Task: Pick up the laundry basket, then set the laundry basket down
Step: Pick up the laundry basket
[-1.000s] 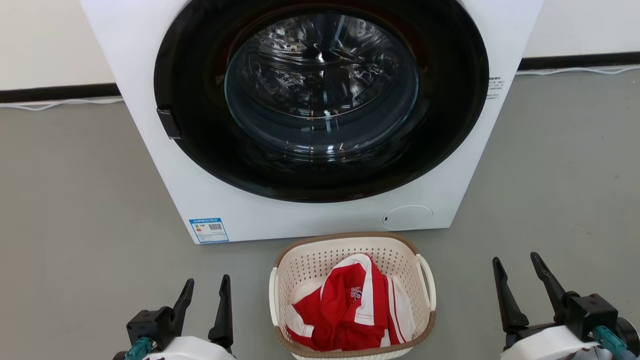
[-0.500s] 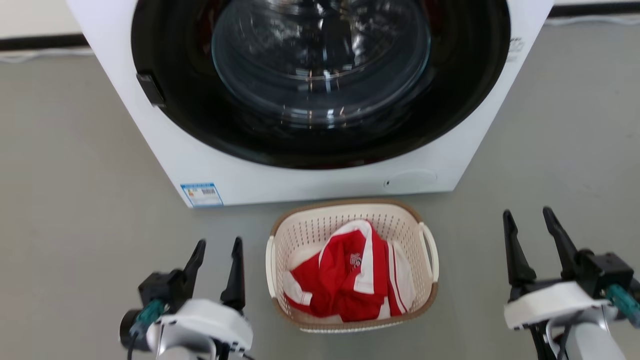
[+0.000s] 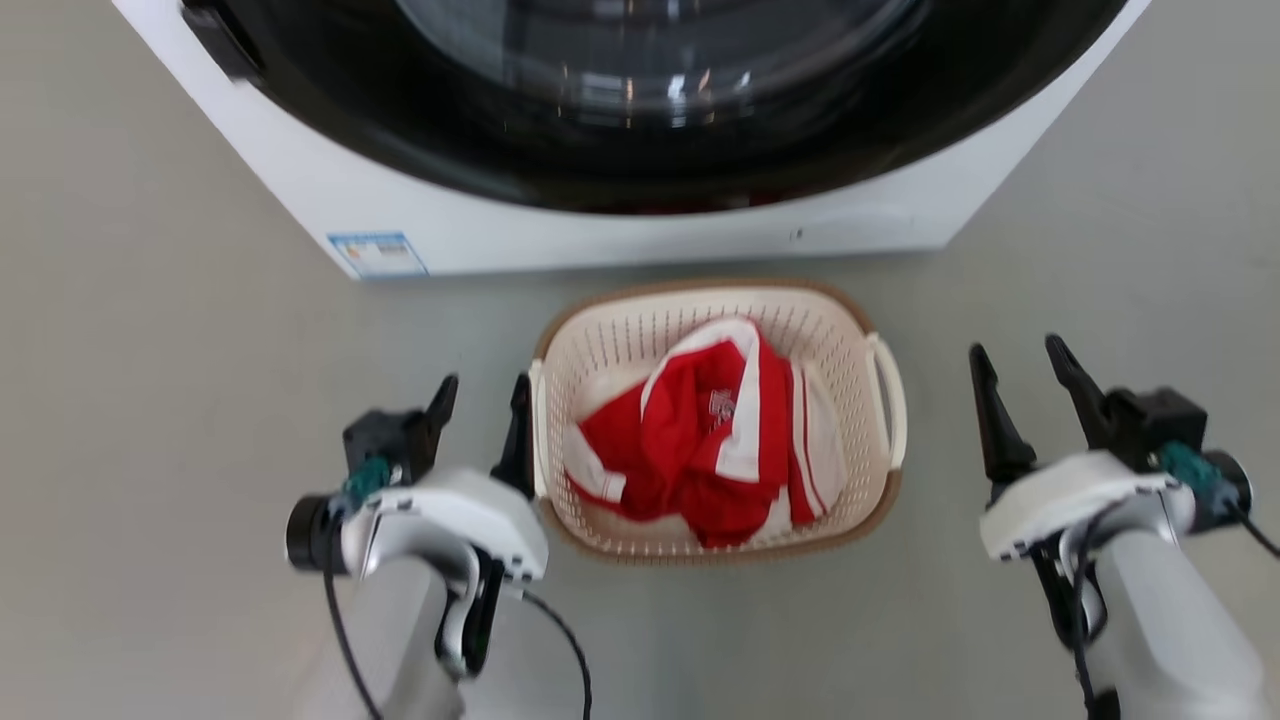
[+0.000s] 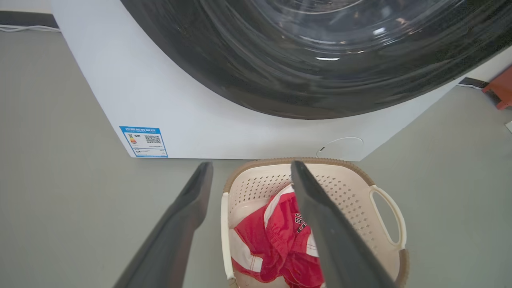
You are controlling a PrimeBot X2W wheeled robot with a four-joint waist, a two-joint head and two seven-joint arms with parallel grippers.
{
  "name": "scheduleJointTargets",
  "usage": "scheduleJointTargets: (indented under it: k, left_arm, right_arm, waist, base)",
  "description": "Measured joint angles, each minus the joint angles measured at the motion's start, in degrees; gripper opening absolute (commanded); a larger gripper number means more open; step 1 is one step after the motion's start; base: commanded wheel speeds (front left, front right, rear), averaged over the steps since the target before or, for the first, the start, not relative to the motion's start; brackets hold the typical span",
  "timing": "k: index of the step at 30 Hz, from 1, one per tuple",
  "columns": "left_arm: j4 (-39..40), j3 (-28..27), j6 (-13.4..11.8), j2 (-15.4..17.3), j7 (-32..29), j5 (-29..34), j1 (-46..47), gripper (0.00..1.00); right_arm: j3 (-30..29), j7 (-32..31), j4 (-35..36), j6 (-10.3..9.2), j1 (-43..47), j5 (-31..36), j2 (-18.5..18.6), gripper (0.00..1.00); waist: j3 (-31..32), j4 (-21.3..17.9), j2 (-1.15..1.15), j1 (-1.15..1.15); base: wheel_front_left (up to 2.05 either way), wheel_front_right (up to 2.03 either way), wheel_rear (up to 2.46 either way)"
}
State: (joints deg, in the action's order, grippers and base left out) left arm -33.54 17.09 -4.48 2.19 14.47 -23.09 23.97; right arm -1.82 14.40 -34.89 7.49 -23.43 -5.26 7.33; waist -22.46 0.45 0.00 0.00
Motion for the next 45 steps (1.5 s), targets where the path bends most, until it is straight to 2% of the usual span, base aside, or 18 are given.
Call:
scheduleJointTargets:
  k: [9,19,40,45]
  left_arm:
    - [-7.82,6.05,-2.24,-0.19,0.15,-5.58,10.61,1.0]
    - [-9.38,9.95,-4.44,-0.24,0.16,-8.8,16.9,1.0]
    - [-13.1,10.56,-6.17,-0.3,0.16,-9.2,21.97,1.0]
    - [-13.58,10.78,-6.56,-0.33,0.16,-9.22,24.23,1.0]
  right_arm:
    - [3.03,0.0,-8.35,0.0,-8.57,-2.01,1.93,1.0]
    - [3.53,0.0,-11.45,0.0,-13.4,-2.96,2.75,1.0]
    - [3.77,0.0,-11.54,0.0,-15.94,-3.05,2.82,1.0]
    - [3.99,0.01,-11.21,0.0,-19.2,-3.11,3.52,1.0]
  waist:
    - [-9.18,0.23,0.0,0.0]
    - [-17.06,0.26,0.0,0.0]
    - [-24.04,-0.16,0.0,0.0]
    - [-27.4,0.49,0.0,0.0]
  base:
    - [0.0,0.0,0.0]
    - [0.0,0.0,0.0]
    - [0.0,0.0,0.0]
    - [0.0,0.0,0.0]
